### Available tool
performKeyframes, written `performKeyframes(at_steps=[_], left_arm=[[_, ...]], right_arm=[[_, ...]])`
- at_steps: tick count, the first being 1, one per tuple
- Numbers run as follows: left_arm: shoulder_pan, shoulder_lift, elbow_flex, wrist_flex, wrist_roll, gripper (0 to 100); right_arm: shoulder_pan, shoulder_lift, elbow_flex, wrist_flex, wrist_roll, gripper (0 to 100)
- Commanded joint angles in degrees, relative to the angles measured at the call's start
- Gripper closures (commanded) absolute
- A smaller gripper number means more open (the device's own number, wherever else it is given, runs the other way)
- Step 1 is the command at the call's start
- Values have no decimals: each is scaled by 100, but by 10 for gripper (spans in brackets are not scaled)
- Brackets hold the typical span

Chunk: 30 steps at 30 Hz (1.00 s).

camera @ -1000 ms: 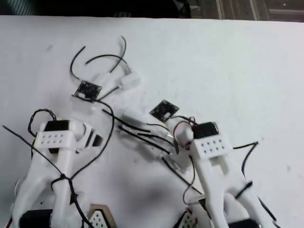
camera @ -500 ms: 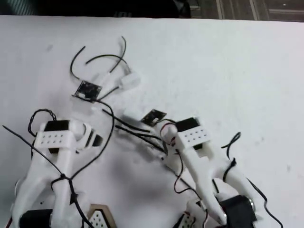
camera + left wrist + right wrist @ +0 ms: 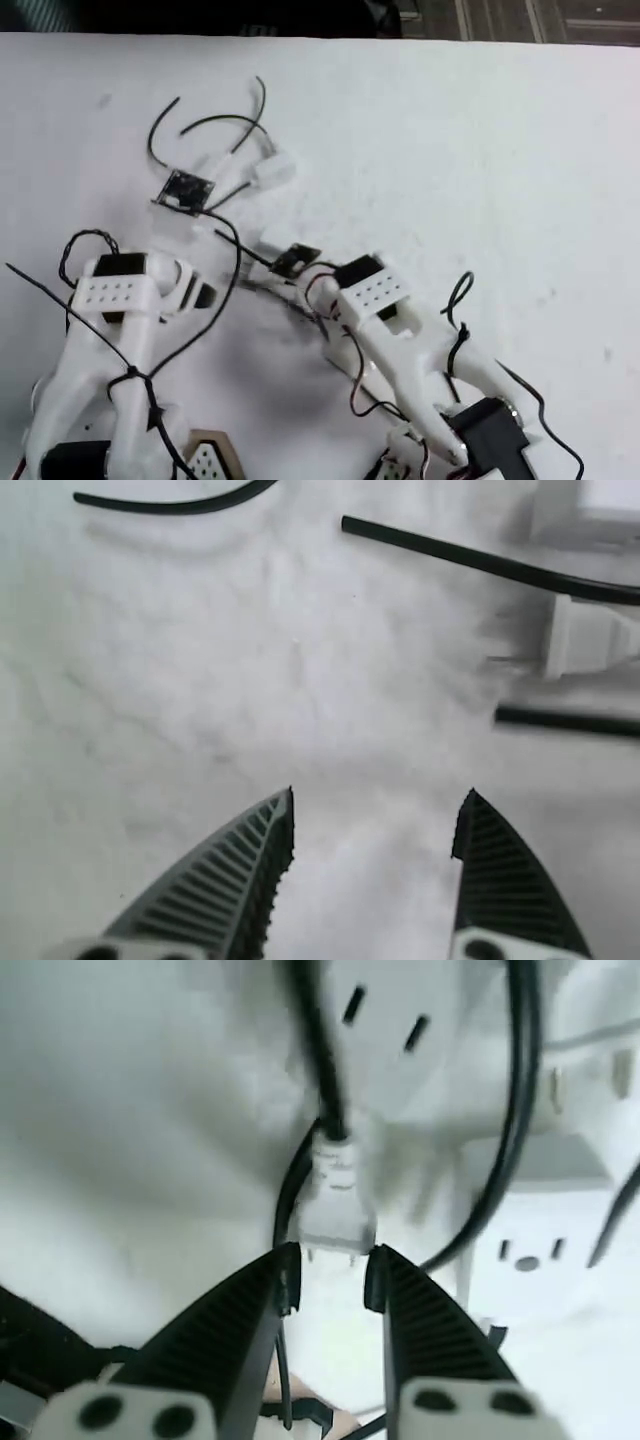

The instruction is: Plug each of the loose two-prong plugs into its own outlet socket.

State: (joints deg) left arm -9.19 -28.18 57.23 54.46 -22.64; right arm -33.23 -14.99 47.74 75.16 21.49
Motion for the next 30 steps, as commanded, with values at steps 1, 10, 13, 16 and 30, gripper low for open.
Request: performKeyframes(at_steps=[1, 10, 13, 16, 30], left_arm=[[-48, -154, -18, -88, 62, 736], [-40, -154, -18, -88, 62, 736], [-40, -189, 35, -105, 62, 736], [-40, -198, 44, -141, 62, 736], [-40, -189, 44, -141, 62, 736]], right_arm=[[215, -57, -369, -48, -53, 876], [321, 435, -571, -48, -53, 790], [154, 620, -571, -48, -53, 790], [-66, 760, -571, -48, -53, 790], [-453, 1156, -580, -409, -53, 895]])
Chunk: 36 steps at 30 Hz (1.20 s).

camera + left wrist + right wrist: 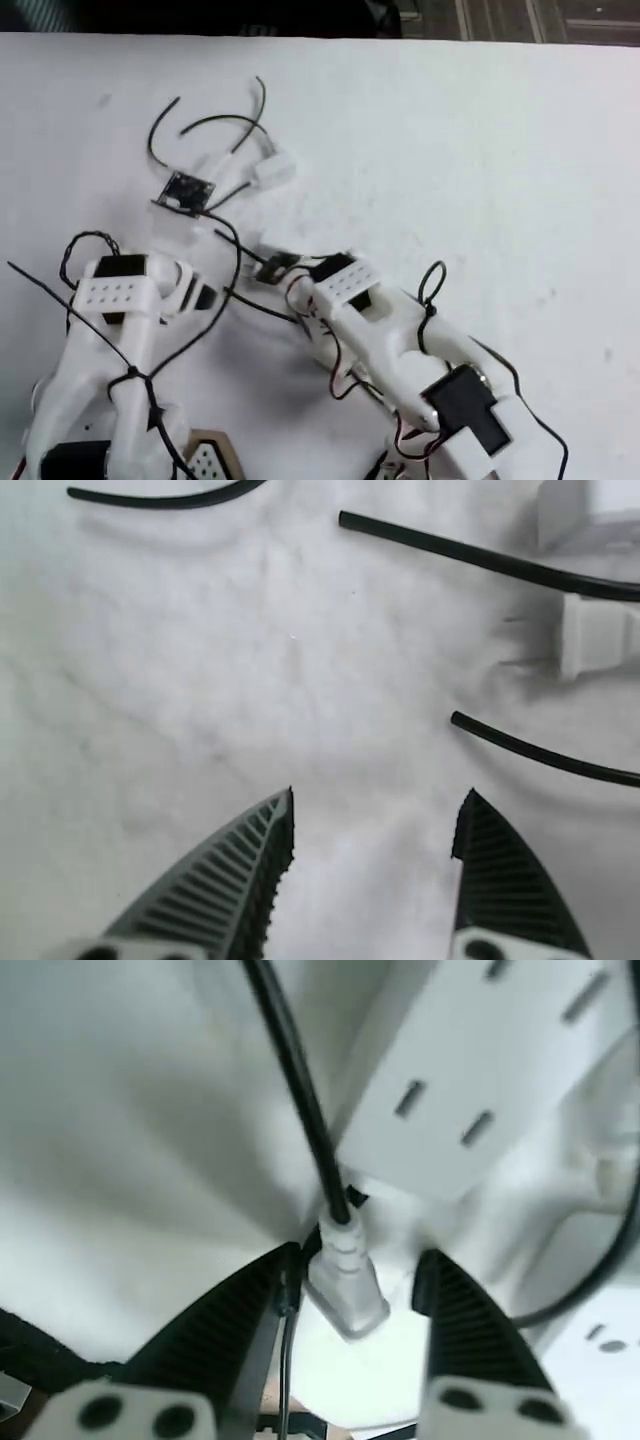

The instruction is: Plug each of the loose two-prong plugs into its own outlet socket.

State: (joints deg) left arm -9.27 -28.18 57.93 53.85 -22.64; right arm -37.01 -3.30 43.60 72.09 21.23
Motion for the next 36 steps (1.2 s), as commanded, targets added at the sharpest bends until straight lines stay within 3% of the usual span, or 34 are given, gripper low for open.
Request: performKeyframes(at_steps=[1, 3, 8, 12, 17, 22, 36], left_arm=[[-31, -189, -26, -79, 62, 736], [-31, -189, -26, -97, 62, 736], [-31, -180, -26, -105, 62, 736], [-31, -180, -26, -105, 62, 736], [-31, -180, -26, -105, 62, 736], [-31, -180, -26, -105, 62, 736], [-31, -171, -26, -97, 62, 736]], right_arm=[[-84, -75, -211, -66, -26, 929], [-66, -242, -352, 127, 9, 986], [-22, -963, -651, 1103, 26, 981], [462, -1604, -695, 1332, 123, 981], [1587, -1965, -668, 1349, 1266, 981], [2325, -1745, -651, 1569, 1881, 981], [1648, 523, -571, 1147, 1952, 972]])
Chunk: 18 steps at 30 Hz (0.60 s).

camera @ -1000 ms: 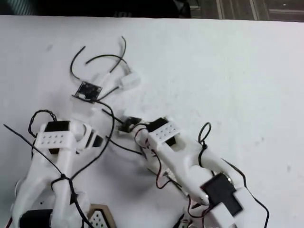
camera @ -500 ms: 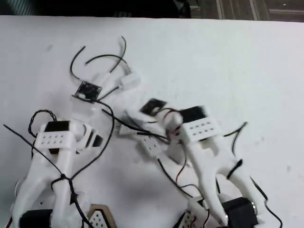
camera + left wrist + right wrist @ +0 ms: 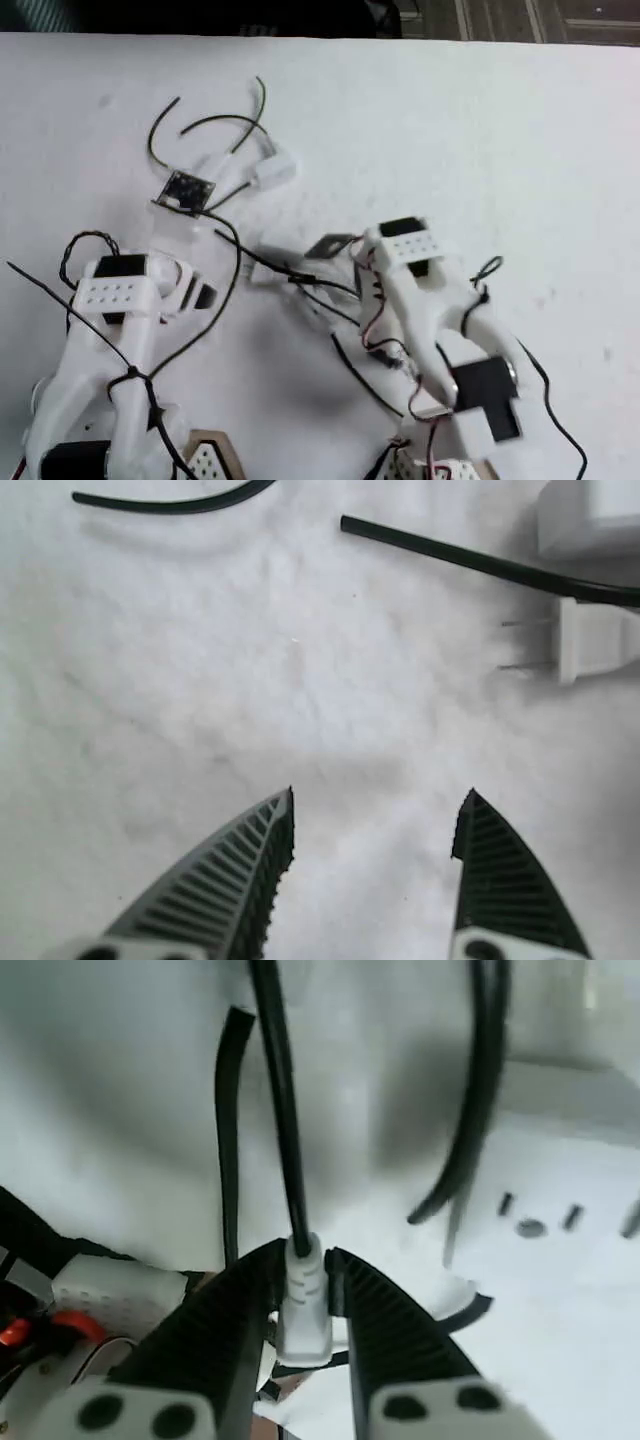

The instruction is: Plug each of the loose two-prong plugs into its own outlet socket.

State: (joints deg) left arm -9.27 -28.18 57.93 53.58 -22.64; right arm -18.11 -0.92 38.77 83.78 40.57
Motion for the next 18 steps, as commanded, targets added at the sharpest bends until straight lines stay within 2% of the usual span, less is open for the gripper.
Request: performKeyframes(at_steps=[1, 5, 18], left_arm=[[-31, -171, -26, -70, 62, 736], [-31, -171, -26, -70, 62, 736], [-31, -171, -26, -70, 62, 736]], right_arm=[[-312, 382, -88, -22, 18, 956], [-426, 637, -88, -22, -193, 875], [-532, 673, -88, 13, -211, 916]])
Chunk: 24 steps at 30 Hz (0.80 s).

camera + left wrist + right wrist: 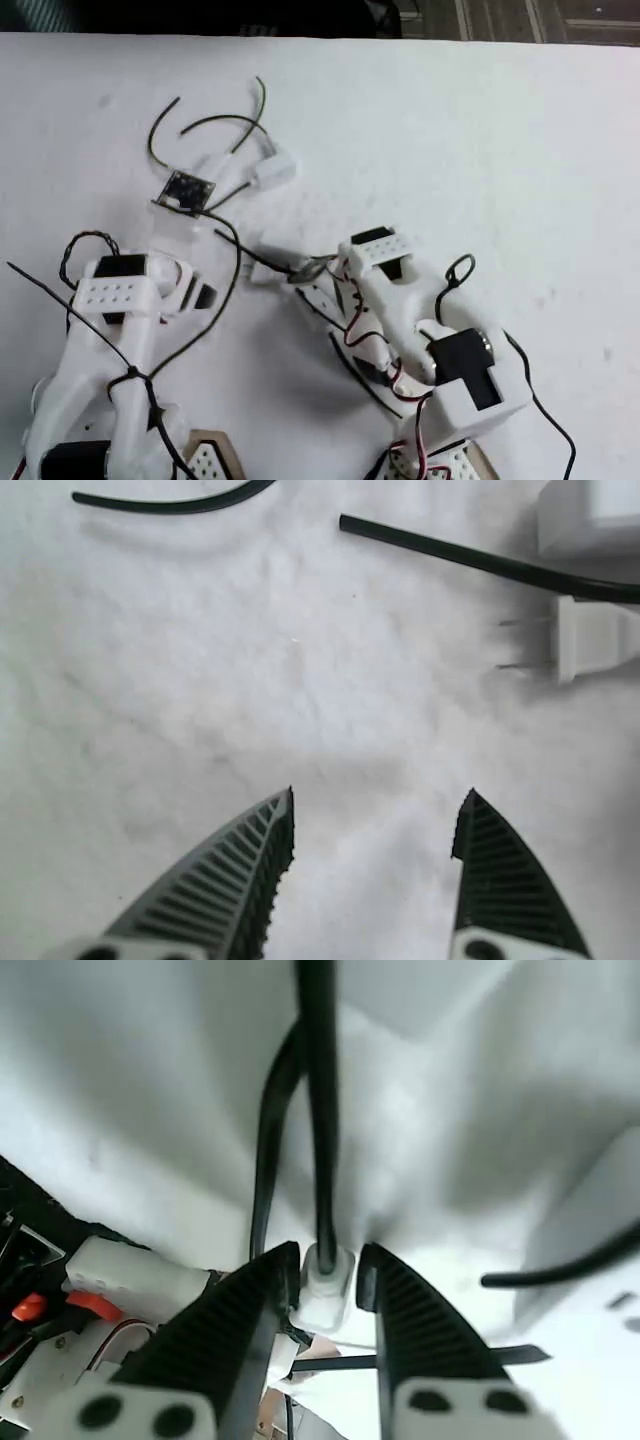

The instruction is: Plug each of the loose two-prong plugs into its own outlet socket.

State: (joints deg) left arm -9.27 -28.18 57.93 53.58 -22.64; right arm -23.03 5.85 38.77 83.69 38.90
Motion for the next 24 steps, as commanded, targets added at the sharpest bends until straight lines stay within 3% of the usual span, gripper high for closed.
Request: performKeyframes(at_steps=[1, 2, 6, 11, 18, 24], left_arm=[[-31, -171, -26, -70, 62, 736], [-31, -171, -26, -70, 62, 736], [-31, -171, -26, -70, 62, 736], [-31, -171, -26, -70, 62, 736], [-22, -198, -53, -88, 44, 736], [-13, -198, -404, -53, 26, 736]], right_arm=[[-40, 4, -88, 22, -26, 945], [-40, -40, -88, 22, -18, 983], [-57, -374, -316, 716, -26, 982], [119, -1859, -624, 1446, -70, 981], [576, -4259, -580, 1376, -1292, 981], [567, -5771, 396, 444, -2286, 981]])
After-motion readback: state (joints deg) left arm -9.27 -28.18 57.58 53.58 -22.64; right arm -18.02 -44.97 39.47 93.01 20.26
